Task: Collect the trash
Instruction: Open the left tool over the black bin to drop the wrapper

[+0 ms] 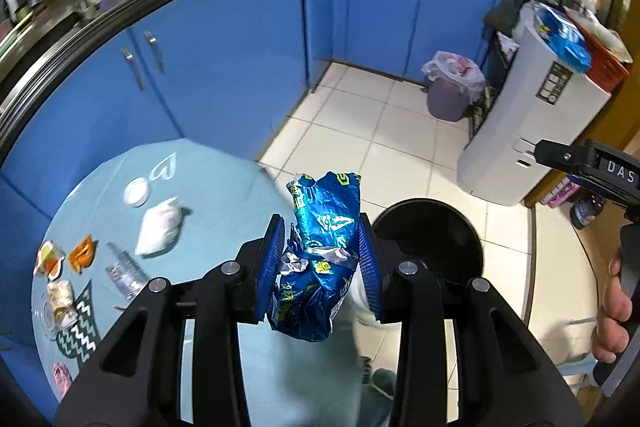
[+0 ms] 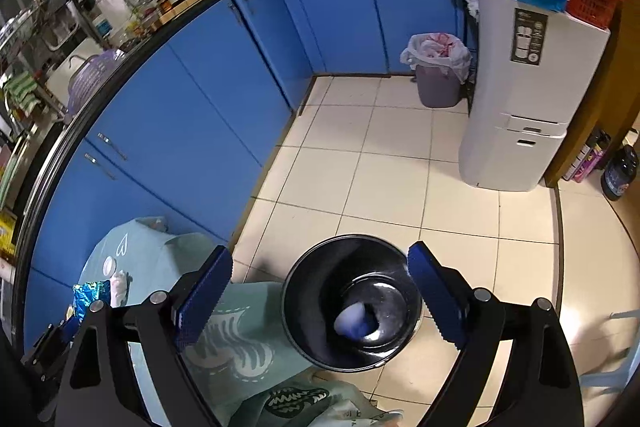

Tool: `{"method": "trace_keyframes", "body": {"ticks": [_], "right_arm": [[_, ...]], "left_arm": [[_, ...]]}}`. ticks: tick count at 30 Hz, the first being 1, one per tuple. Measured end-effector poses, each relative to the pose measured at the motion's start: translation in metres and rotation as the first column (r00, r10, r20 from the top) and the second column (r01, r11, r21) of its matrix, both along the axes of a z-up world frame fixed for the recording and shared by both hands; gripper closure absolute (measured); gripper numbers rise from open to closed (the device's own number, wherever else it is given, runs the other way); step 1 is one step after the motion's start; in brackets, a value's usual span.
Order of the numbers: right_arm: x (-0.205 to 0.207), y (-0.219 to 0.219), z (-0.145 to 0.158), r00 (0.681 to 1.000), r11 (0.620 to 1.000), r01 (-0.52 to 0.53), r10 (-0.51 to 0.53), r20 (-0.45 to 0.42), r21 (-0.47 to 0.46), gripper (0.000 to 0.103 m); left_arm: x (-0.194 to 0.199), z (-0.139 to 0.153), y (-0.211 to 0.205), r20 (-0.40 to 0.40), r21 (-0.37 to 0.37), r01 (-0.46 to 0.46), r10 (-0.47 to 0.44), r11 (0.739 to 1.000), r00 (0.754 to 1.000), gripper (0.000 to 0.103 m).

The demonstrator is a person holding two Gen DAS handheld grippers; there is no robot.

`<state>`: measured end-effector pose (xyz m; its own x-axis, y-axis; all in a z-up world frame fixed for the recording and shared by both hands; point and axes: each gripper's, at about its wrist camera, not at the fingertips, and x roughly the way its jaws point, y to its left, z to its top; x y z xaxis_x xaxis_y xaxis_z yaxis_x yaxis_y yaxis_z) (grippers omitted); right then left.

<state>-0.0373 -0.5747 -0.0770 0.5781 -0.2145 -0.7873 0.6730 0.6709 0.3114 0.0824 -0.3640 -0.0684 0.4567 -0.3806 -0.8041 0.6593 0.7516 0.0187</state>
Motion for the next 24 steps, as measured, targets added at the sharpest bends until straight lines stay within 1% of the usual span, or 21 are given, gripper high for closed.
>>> {"method": "trace_keyframes", "body": {"ticks": [6,7,9,10,11,12,13,15,18,22,24], "right_arm": [[-0.02,-0.019,0.001,0.998,0.998,0.056,-0.056,0.007,-0.002,0.016],[-0.025,-0.024,0.001,0.998,0.998,0.068,-0.068,0.009,-0.003,0.016],[-0.033,-0.031,0.002,0.996,0.996,0.091,-0.091,0.012,-0.004,0.016],[-0.036,-0.034,0.002,0.995,0.995,0.099,-0.099,0.012,-0.004,0.016],[-0.04,-0.036,0.002,0.994,0.994,0.108,-0.108,0.013,-0.003,0.016],[-0.044,-0.04,0.002,0.993,0.993,0.121,-0.121,0.013,-0.001,0.016],[-0.047,-0.042,0.001,0.992,0.992,0.127,-0.127,0.013,0.002,0.016],[-0.051,-0.046,0.0,0.99,0.99,0.139,-0.139,0.012,0.007,0.016],[-0.051,-0.047,-0.003,0.991,0.99,0.137,-0.137,0.009,0.019,0.016],[-0.04,-0.04,-0.007,0.995,0.994,0.103,-0.103,0.009,0.026,0.016],[-0.028,-0.029,-0.009,0.998,0.997,0.062,-0.063,0.01,0.036,0.016]], "left_arm": [[-0.016,0.001,-0.047,-0.02,-0.011,0.107,-0.107,0.994,0.994,0.065],[-0.018,0.001,-0.054,-0.021,-0.011,0.122,-0.122,0.992,0.992,0.063],[-0.024,0.003,-0.072,-0.017,-0.016,0.157,-0.158,0.987,0.987,0.063],[-0.026,0.004,-0.081,-0.018,-0.018,0.174,-0.174,0.985,0.985,0.061],[-0.027,0.005,-0.087,-0.018,-0.018,0.181,-0.182,0.983,0.983,0.052],[-0.028,0.008,-0.093,-0.011,-0.026,0.181,-0.181,0.983,0.983,0.024],[-0.028,0.011,-0.094,-0.004,-0.043,0.179,-0.179,0.983,0.984,0.006],[-0.028,0.017,-0.095,0.015,-0.078,0.182,-0.181,0.98,0.983,0.006],[-0.025,0.019,-0.095,0.043,-0.059,0.163,-0.16,0.985,0.986,0.006],[-0.012,0.016,-0.082,0.005,-0.054,0.109,-0.109,0.993,0.994,0.006],[-0.006,0.013,-0.069,-0.005,-0.047,0.072,-0.072,0.996,0.997,0.006]]}}
